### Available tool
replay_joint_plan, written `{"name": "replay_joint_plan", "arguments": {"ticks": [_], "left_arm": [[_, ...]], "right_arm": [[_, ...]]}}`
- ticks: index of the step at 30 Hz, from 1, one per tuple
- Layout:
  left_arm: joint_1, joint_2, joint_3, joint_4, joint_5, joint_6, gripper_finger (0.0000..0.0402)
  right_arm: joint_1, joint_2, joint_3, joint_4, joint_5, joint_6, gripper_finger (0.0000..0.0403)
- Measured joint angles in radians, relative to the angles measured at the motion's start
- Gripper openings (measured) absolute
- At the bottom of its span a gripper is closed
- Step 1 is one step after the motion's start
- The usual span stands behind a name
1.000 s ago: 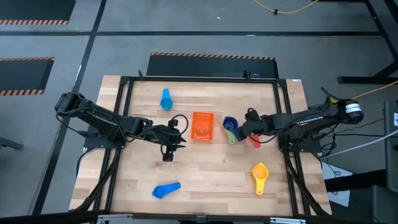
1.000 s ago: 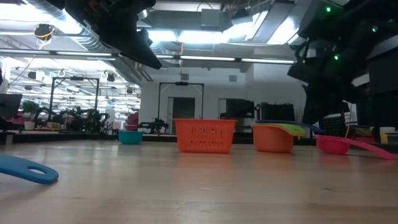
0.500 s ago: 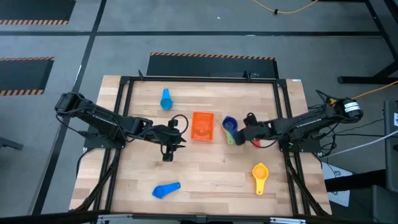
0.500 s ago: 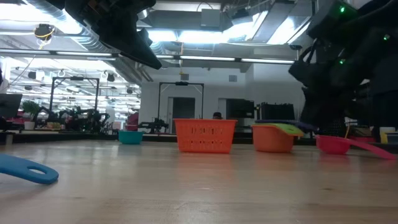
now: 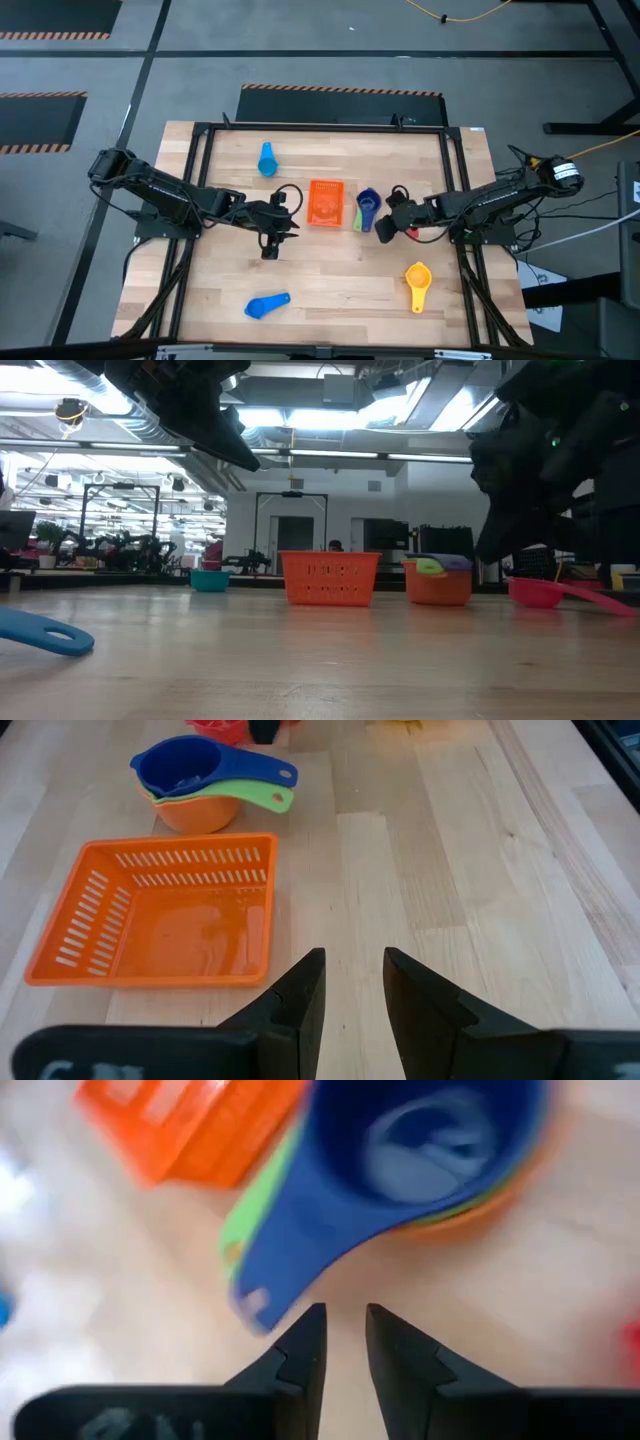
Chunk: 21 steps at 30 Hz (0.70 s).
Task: Nest measuring cups in basket
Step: Stack the yellow measuring cup on top of the dark blue measuring cup
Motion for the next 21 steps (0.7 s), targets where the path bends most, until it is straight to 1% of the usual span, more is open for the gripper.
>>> {"name": "replay_joint_plan", "arguments": {"ticks": [2,5,7,10,15,18,21], "left_arm": [[0.0,0.0,0.0,0.0,0.0,0.0,0.0096],[0.0,0.0,0.0,0.0,0.0,-0.004,0.0096],[0.0,0.0,0.0,0.0,0.0,-0.005,0.0096],[0.0,0.0,0.0,0.0,0.0,-0.006,0.0096],[0.0,0.0,0.0,0.0,0.0,-0.006,0.0096],[0.0,0.0,0.0,0.0,0.0,-0.006,0.0096],[0.0,0.0,0.0,0.0,0.0,-0.006,0.0096]], "right_arm": [[0.003,-0.007,0.028,-0.007,-0.064,-0.044,0.0078],[0.03,-0.01,0.093,-0.055,-0.117,-0.108,0.0078],[0.061,-0.011,0.151,-0.131,-0.135,-0.143,0.0078],[0.121,-0.012,0.238,-0.299,-0.147,-0.153,0.0078],[0.243,-0.012,0.347,-0.559,-0.15,-0.07,0.0078],[0.319,-0.012,0.37,-0.644,-0.15,-0.006,0.0078],[0.387,-0.012,0.36,-0.713,-0.151,0.073,0.0078]]}}
